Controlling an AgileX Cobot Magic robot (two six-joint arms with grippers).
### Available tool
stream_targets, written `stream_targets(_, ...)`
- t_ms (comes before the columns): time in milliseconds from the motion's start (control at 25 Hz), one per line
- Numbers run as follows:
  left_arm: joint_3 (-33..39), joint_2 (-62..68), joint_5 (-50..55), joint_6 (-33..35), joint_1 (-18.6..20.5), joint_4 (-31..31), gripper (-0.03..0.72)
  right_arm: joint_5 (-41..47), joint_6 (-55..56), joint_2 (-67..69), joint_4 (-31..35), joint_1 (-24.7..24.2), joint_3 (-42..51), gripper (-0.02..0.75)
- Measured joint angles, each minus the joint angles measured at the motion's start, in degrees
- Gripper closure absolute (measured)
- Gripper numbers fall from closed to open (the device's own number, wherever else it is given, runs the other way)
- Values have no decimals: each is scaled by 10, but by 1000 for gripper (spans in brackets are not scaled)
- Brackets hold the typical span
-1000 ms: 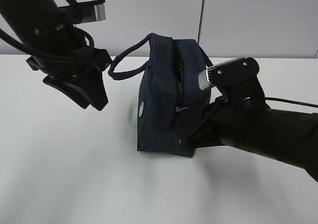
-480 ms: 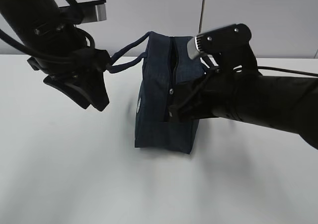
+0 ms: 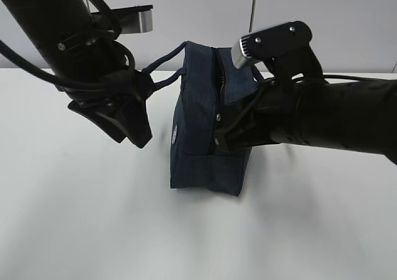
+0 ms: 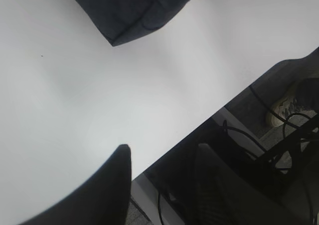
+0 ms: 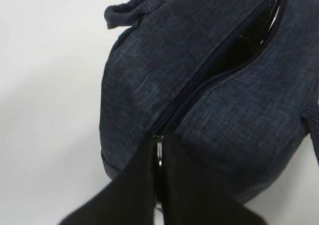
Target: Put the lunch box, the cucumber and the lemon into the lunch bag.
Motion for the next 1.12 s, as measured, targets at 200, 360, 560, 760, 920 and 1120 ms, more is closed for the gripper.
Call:
stream_targets(200, 0, 0, -9, 0, 0, 0, 398, 41, -1, -42, -6, 0, 0, 738)
stream_targets(360, 0, 0, -9, 0, 0, -1, 398, 48, -1, -51, -8, 0, 0, 738)
stream_targets(560, 0, 0, -7, 3, -10, -30, 398, 52, -1, -55, -5, 0, 0, 738)
stream_targets(760, 0, 0, -6, 5, -9, -67, 340, 52, -1, -50, -4, 0, 0, 738)
stream_targets(920, 0, 0, -9, 5, -38, -67, 243, 52, -1, -49, -3, 0, 0, 738)
stream_targets(1120, 0, 1, -60, 5, -68, -60, 223, 51, -1, -49, -1, 0, 0, 738)
